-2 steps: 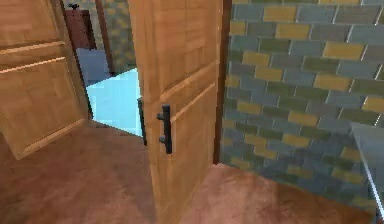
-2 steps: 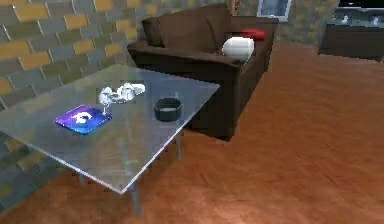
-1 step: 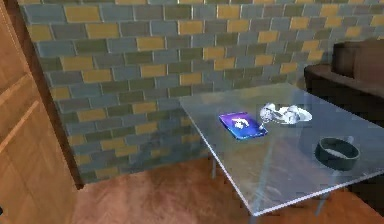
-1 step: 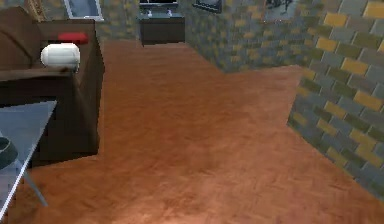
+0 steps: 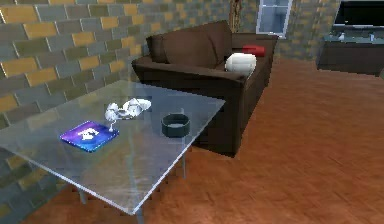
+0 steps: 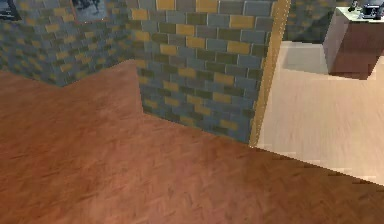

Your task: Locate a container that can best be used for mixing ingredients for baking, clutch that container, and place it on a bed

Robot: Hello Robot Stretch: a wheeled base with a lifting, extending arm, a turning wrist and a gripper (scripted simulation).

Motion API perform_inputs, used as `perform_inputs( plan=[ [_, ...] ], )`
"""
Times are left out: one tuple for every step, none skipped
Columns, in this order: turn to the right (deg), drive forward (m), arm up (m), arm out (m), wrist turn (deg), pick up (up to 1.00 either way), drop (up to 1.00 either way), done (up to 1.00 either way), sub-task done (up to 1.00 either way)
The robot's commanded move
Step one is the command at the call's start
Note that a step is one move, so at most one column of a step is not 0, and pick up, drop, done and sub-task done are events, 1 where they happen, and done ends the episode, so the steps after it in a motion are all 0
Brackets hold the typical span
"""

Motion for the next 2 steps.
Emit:
perform_inputs(
  plan=[
    [15.0,0.0,0.0,0.0,0.0,0.0,0.0,0.0,0.0],
    [0.0,1.0,0.0,0.0,0.0,0.0,0.0,0.0,0.0]
  ],
)
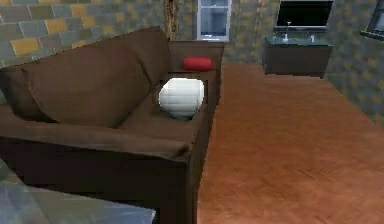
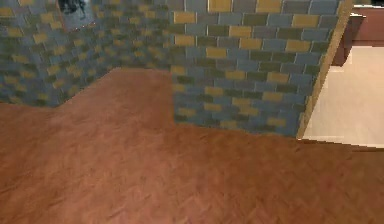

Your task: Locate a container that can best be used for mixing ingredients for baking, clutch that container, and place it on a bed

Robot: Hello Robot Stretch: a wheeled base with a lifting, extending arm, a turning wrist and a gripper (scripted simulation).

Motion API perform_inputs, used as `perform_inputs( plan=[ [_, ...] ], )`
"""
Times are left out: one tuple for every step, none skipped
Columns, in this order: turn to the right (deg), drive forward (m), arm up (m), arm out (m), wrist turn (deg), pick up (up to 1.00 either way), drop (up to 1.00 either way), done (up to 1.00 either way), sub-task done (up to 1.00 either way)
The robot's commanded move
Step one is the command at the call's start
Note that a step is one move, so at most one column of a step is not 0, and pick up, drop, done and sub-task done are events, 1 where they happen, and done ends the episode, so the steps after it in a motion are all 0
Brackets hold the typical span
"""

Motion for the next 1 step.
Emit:
perform_inputs(
  plan=[
    [-45.0,0.0,0.0,0.0,0.0,0.0,0.0,0.0,0.0]
  ],
)
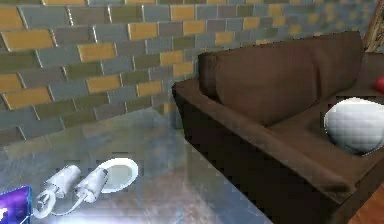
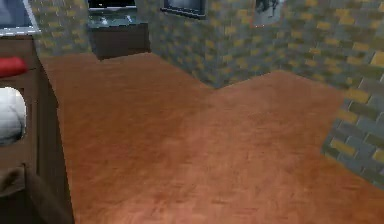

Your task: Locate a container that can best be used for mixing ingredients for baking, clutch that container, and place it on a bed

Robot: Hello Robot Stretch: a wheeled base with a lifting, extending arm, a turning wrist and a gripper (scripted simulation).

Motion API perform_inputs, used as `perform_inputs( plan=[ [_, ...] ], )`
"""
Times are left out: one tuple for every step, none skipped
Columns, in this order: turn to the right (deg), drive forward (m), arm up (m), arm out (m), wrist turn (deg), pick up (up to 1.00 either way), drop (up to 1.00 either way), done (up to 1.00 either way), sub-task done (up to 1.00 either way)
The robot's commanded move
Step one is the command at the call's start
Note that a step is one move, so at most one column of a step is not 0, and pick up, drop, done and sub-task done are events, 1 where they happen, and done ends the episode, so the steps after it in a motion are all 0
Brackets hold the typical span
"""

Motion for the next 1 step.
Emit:
perform_inputs(
  plan=[
    [-45.0,0.0,0.0,0.0,0.0,0.0,0.0,0.0,0.0]
  ],
)
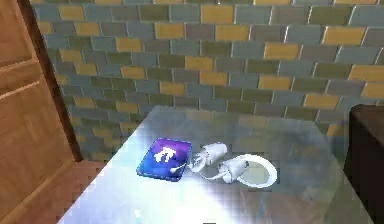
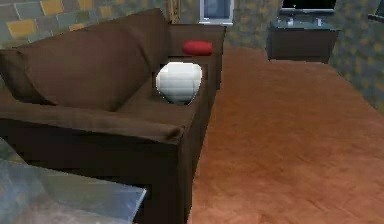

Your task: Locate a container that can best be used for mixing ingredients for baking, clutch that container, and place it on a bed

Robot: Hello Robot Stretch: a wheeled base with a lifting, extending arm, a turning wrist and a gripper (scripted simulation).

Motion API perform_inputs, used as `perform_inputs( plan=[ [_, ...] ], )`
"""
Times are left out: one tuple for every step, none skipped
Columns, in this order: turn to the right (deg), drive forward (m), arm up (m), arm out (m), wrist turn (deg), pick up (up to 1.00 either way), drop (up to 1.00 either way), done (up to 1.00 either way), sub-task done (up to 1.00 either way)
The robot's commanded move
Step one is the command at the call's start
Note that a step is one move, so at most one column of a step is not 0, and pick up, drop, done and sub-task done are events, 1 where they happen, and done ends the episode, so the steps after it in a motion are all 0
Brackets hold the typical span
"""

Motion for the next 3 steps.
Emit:
perform_inputs(
  plan=[
    [-45.0,0.0,0.0,0.0,0.0,0.0,0.0,0.0,0.0],
    [-30.0,0.0,0.0,0.0,0.0,0.0,0.0,0.0,0.0],
    [0.0,0.0,0.5,0.0,0.0,0.0,0.0,0.0,0.0]
  ],
)
